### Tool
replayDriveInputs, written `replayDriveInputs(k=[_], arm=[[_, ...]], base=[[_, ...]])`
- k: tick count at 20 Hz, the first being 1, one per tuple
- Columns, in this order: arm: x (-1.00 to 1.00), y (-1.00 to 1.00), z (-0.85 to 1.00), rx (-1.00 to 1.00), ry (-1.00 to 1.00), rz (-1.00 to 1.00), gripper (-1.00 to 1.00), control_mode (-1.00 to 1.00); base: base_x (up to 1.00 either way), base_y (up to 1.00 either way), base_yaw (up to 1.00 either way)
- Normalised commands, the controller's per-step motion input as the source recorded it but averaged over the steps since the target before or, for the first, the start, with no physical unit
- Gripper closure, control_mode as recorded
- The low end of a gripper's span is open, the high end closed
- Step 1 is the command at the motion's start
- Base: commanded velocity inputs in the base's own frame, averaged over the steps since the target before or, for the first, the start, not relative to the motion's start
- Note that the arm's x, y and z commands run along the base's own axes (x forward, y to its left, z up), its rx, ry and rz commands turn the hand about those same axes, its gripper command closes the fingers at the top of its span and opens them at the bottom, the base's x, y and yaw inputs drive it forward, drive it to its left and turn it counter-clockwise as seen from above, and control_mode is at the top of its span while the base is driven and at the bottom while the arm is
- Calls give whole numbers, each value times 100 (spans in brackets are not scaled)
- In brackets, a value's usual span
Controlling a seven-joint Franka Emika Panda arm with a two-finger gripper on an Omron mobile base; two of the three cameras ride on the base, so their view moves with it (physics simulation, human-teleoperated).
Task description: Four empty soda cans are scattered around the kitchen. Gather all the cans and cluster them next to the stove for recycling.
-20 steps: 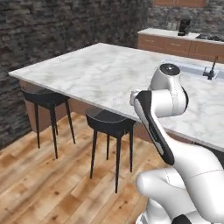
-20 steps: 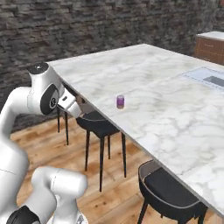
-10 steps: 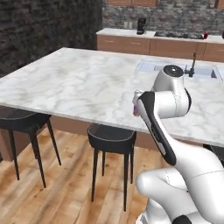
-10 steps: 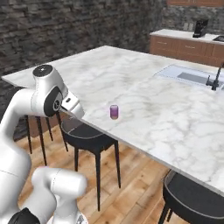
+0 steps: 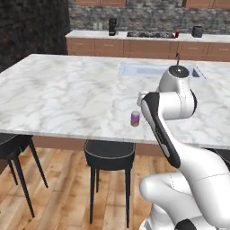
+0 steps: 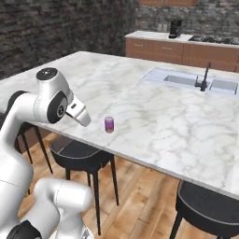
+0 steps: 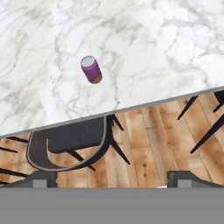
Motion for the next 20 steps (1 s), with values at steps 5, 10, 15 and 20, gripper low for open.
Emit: replayDriveInputs(k=[5, 10, 15, 20], arm=[[0, 0, 0, 0, 0, 0, -100, 100], [0, 0, 0, 0, 0, 0, -100, 100], [0, 0, 0, 0, 0, 0, -100, 100], [0, 0, 0, 0, 0, 0, -100, 100]], base=[[47, 32, -33], [20, 17, -31], [10, 10, -23], [1, 1, 0]])
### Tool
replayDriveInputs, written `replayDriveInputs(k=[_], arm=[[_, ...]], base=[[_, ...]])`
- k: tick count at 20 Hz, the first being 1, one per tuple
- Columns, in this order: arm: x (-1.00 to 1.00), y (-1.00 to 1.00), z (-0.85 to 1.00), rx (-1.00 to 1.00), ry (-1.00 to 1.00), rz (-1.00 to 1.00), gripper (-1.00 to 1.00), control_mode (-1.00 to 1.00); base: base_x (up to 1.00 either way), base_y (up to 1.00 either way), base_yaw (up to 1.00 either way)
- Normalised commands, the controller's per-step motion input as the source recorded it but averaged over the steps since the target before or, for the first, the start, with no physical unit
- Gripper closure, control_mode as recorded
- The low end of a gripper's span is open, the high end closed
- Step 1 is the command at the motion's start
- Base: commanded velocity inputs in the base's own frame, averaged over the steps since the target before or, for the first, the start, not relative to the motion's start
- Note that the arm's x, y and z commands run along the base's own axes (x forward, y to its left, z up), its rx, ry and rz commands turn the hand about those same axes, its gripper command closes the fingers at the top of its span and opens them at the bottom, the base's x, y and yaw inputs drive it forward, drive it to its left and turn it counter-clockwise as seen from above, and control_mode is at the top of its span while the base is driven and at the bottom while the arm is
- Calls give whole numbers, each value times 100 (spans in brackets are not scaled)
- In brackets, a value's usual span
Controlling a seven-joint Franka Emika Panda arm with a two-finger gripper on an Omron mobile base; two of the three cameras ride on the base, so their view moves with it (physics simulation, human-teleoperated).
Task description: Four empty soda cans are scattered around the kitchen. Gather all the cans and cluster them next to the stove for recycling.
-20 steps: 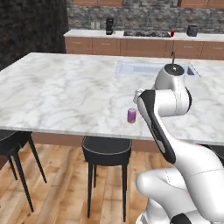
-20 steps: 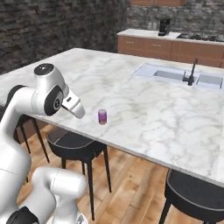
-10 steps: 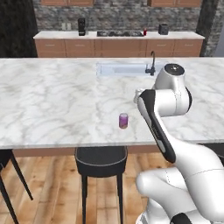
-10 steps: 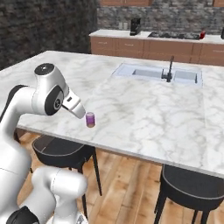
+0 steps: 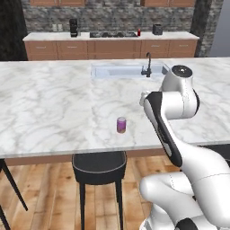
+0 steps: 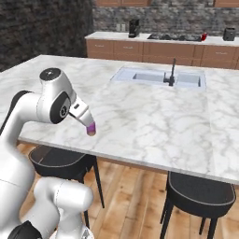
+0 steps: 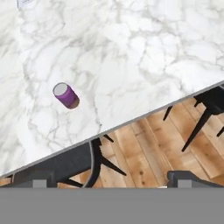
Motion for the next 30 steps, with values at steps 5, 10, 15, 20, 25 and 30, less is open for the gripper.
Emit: replayDriveInputs(k=[5, 10, 15, 20, 25, 30], arm=[[12, 15, -13, 0, 0, 10, -100, -100], [96, 35, -78, -3, 8, 25, -100, -100], [88, 19, -29, 0, 9, 19, -100, -100], [51, 33, -3, -2, 0, 0, -100, -100], [42, 3, -37, -3, 0, 0, -100, -100], [36, 0, -46, -2, 0, 0, -100, -100]], base=[[3, 3, 4], [0, 0, 0], [0, 0, 0], [0, 0, 0], [0, 0, 0], [0, 0, 0]])
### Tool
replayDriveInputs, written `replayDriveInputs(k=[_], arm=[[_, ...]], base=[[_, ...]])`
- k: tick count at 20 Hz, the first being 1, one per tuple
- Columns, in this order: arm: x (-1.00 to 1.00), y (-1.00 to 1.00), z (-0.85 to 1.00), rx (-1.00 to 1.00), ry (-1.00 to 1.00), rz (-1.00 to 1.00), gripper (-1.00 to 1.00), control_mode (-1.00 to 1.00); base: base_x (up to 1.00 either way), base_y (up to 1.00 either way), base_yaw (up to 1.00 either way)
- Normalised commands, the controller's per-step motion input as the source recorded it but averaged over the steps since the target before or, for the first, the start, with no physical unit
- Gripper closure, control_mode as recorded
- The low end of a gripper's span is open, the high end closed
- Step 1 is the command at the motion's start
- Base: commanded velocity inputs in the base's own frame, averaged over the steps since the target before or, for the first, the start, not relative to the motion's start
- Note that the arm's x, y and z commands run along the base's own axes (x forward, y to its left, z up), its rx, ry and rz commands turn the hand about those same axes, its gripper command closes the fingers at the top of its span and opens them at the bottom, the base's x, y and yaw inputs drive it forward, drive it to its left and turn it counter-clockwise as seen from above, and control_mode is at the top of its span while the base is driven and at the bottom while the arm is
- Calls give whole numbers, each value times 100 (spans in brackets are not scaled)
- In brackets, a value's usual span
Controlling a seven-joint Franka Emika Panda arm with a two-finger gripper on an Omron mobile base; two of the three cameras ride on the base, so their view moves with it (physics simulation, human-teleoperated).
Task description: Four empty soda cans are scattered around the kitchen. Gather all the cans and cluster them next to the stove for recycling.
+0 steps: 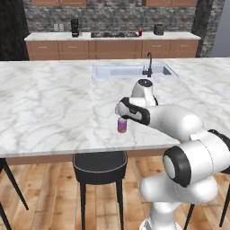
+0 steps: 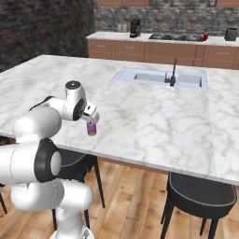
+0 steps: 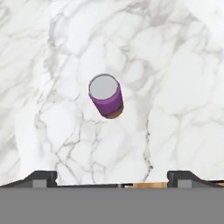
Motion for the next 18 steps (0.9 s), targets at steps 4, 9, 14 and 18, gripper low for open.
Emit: replayDriveInputs(k=[4, 9, 14, 18], arm=[[30, 0, -38, -1, 0, 0, -100, -100], [36, 1, -30, -1, 0, 0, -100, -100], [41, 5, -14, -1, 0, 0, -100, -100], [35, 4, -23, -2, 2, 0, -100, -100]], base=[[0, 0, 0], [0, 0, 0], [0, 0, 0], [0, 0, 0]])
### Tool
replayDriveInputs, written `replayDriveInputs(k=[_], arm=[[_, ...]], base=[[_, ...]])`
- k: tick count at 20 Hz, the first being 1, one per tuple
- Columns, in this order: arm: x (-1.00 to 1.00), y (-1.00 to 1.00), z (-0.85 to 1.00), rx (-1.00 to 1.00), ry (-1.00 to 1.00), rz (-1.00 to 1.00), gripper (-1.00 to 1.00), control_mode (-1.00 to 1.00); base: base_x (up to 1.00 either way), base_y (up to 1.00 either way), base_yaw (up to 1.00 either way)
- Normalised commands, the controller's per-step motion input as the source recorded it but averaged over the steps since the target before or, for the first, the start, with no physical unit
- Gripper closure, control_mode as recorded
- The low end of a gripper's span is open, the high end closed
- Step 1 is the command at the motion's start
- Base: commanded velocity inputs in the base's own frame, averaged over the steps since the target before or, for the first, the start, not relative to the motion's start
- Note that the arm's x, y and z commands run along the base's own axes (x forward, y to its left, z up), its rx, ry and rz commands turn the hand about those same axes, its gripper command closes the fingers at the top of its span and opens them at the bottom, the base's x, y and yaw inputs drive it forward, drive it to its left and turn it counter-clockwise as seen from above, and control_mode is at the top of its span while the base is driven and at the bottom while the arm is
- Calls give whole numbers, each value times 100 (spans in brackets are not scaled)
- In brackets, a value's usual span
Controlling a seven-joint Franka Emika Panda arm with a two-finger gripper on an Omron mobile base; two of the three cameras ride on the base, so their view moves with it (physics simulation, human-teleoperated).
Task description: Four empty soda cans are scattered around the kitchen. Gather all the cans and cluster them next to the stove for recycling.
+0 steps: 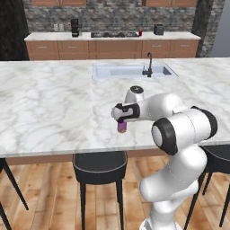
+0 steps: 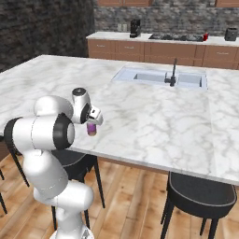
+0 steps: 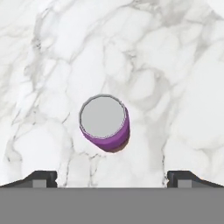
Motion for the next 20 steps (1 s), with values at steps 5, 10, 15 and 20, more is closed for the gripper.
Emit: replayDriveInputs(k=[5, 10, 15, 20], arm=[[38, 4, -22, -2, 3, 0, -100, -100], [24, 0, -15, 0, 4, 0, -100, -100], [13, 0, -15, 0, 1, 0, -100, -100], [0, 1, -25, 0, 0, 0, -100, -100]], base=[[0, 0, 0], [0, 0, 0], [0, 0, 0], [0, 0, 0]])
